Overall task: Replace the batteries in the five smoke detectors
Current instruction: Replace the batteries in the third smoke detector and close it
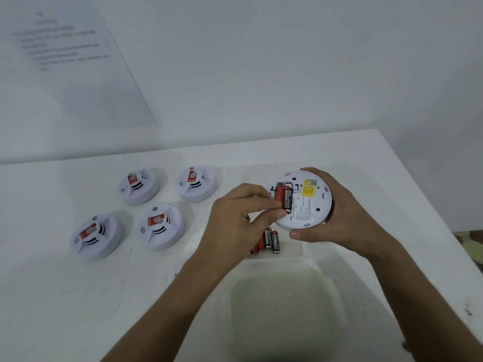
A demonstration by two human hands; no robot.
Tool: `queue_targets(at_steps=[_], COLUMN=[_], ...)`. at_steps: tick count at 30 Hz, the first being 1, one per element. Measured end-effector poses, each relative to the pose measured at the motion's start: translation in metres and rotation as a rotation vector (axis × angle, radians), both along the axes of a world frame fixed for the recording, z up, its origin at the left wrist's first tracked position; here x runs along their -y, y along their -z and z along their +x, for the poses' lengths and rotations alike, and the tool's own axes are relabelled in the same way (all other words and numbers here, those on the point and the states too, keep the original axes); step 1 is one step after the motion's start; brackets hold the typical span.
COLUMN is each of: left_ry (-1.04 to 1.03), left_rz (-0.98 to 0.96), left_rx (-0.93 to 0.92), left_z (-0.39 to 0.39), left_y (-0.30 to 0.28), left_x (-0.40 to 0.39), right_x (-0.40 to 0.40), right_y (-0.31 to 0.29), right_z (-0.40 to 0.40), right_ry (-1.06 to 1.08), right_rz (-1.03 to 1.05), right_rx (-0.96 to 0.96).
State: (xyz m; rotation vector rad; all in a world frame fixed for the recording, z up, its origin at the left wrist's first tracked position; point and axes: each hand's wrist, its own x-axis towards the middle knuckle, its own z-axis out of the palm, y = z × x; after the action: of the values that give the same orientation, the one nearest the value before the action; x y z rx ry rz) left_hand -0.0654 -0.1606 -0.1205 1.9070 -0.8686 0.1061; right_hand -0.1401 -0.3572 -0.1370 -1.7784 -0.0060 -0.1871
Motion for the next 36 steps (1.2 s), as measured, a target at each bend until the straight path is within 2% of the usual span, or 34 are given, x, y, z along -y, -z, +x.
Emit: queue_targets(at_steps=[3,6,8,10,16,21,24,27,30,32,36], left_ry=[-0.06,-0.036,-0.016,-0.031,-0.111,-0.218,-0.332,-0.407,-0.382,-0.355,-0.334], left_rz=[0.007,0.024,0.046,0.042,-0.133,-0.096,0.078,0.455,0.712,0.792,0.792], left_rx=[-0.307,-0.668,-0.793,-0.832,-0.866,-0.72,-0.576,-0.382,-0.387,-0.383,-0.361], left_z=[-0.001,0.0,0.0,0.0,-0.006,-0.008,-0.006,-0.007,-0.01,-0.012,-0.012], left_y=[-0.012,-0.024,-0.027,-0.027,-0.02,-0.014,-0.001,0.024,0.05,0.059,0.063], left_x=[-0.01,-0.022,-0.029,-0.035,-0.052,-0.064,-0.088,-0.121,-0.141,-0.146,-0.149], right_x=[-0.007,-0.015,-0.022,-0.029,-0.045,-0.053,-0.052,-0.049,-0.048,-0.05,-0.057], right_y=[-0.003,-0.004,-0.003,-0.002,-0.001,0.001,0.003,0.003,0.002,0.002,0.004], right_z=[0.0,0.0,0.0,0.001,0.015,0.028,0.03,0.028,0.026,0.026,0.025], right_ry=[-0.036,-0.077,-0.095,-0.108,-0.2,-0.232,-0.237,-0.25,-0.26,-0.273,-0.283], right_rz=[0.012,0.029,0.042,0.054,0.031,0.024,0.0,-0.002,-0.004,-0.005,-0.046], right_rx=[-0.002,-0.004,-0.008,-0.005,-0.007,-0.009,-0.014,-0.042,-0.053,-0.068,-0.07])
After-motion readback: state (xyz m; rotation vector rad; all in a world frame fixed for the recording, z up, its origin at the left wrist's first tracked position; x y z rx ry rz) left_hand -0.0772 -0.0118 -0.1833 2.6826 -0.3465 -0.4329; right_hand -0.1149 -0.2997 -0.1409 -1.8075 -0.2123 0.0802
